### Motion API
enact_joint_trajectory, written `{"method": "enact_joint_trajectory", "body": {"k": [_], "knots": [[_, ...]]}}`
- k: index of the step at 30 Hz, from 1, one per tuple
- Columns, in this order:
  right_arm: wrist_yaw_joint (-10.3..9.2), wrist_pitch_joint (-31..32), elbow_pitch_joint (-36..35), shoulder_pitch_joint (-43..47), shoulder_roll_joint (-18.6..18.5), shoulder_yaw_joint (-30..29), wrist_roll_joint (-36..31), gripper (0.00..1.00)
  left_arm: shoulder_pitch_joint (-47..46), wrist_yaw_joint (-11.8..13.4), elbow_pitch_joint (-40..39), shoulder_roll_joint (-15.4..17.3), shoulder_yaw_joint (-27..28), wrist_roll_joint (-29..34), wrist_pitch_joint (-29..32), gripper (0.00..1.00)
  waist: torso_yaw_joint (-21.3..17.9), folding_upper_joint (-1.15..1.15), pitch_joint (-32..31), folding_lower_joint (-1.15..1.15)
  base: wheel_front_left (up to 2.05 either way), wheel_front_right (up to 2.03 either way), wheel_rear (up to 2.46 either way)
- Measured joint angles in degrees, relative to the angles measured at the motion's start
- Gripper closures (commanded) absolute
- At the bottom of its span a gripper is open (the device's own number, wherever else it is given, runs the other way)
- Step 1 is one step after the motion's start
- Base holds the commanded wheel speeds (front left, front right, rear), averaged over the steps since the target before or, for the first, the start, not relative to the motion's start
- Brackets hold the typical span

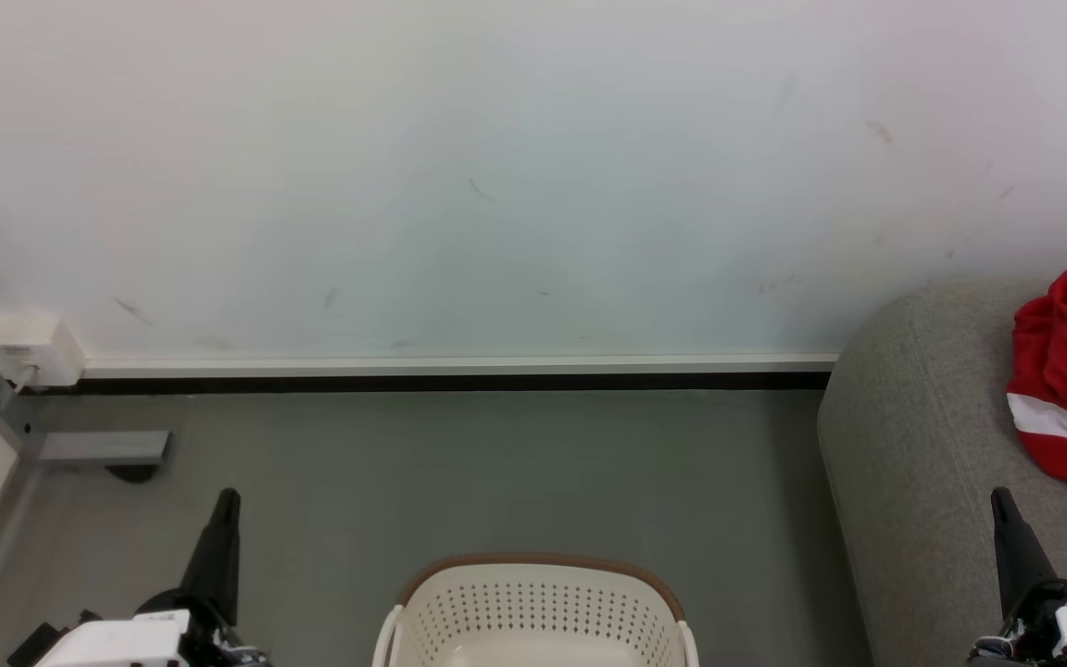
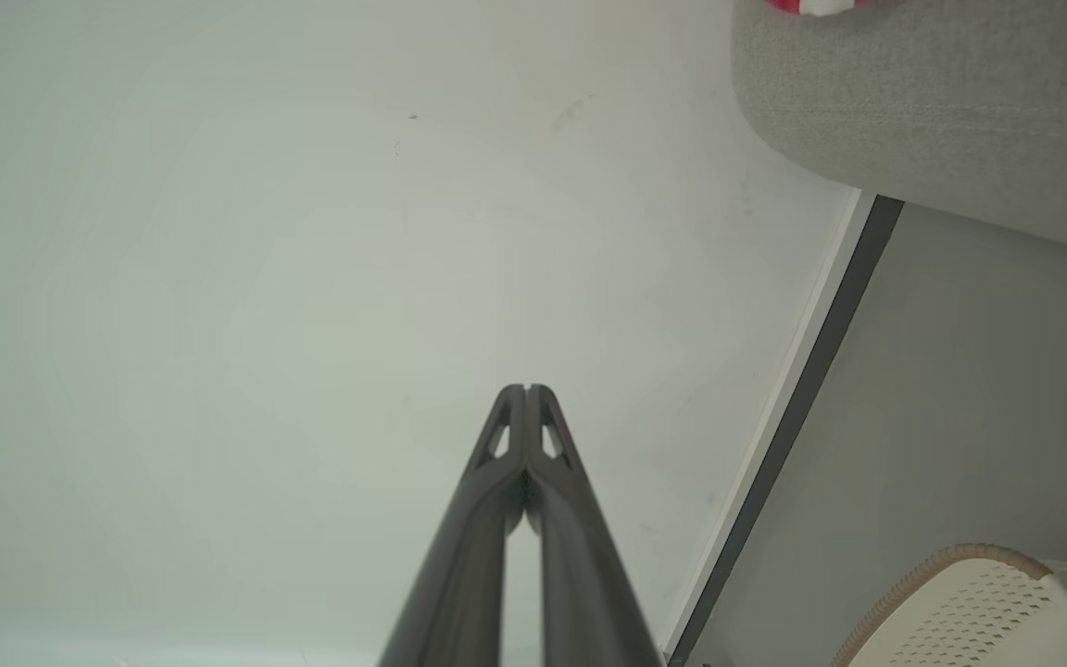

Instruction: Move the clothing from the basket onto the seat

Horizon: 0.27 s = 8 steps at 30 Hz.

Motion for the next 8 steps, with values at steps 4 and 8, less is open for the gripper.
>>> {"method": "enact_joint_trajectory", "body": {"k": [4, 8], "knots": [[0.0, 0.0, 0.0, 0.0, 0.0, 0.0, 0.0, 1.0, 0.0, 0.0, 0.0, -0.01, 0.02, 0.0, 0.01, 1.0, 0.0, 0.0, 0.0, 0.0, 0.0, 0.0, 0.0], [0.0, 0.0, 0.0, 0.0, 0.0, 0.0, 0.0, 1.0, 0.0, 0.0, 0.0, -0.02, 0.03, 0.0, 0.01, 1.0, 0.0, 0.0, 0.0, 0.0, 0.0, 0.0, 0.0]]}}
